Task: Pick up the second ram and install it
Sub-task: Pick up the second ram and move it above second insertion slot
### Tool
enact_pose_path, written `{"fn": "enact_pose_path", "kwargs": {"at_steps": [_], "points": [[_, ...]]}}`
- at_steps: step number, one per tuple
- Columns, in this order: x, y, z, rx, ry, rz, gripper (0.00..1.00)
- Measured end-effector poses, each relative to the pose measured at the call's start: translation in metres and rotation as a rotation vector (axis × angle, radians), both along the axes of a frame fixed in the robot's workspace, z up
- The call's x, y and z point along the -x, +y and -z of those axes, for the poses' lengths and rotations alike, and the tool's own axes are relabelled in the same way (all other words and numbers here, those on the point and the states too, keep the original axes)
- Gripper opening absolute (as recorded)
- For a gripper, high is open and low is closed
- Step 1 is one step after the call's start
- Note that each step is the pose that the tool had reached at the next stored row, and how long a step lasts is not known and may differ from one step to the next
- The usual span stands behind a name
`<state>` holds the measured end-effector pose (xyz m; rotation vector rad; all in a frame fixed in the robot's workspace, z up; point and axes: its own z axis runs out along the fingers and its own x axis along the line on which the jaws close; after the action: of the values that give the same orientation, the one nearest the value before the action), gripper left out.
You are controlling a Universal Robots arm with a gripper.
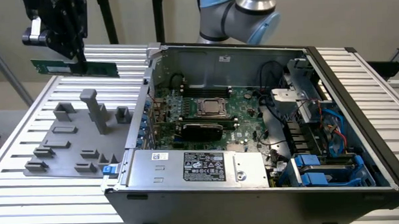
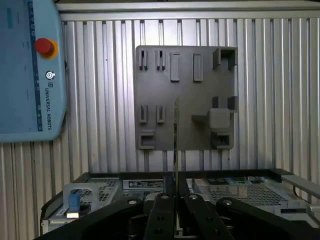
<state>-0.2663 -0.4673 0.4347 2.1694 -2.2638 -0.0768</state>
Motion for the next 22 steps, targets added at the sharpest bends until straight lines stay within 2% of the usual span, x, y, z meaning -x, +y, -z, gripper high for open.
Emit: {"fn": "enact_pose_path", "kwargs": {"at_steps": [4,11,22], "points": [[-0.018,0.0011,-0.0053,0.0000,0.0002,0.000,0.14],[-0.049,0.0045,-0.0082,0.0001,0.0002,0.000,0.14],[-0.093,0.0137,-0.0084,0.0001,0.0003,0.000,0.14]]}}
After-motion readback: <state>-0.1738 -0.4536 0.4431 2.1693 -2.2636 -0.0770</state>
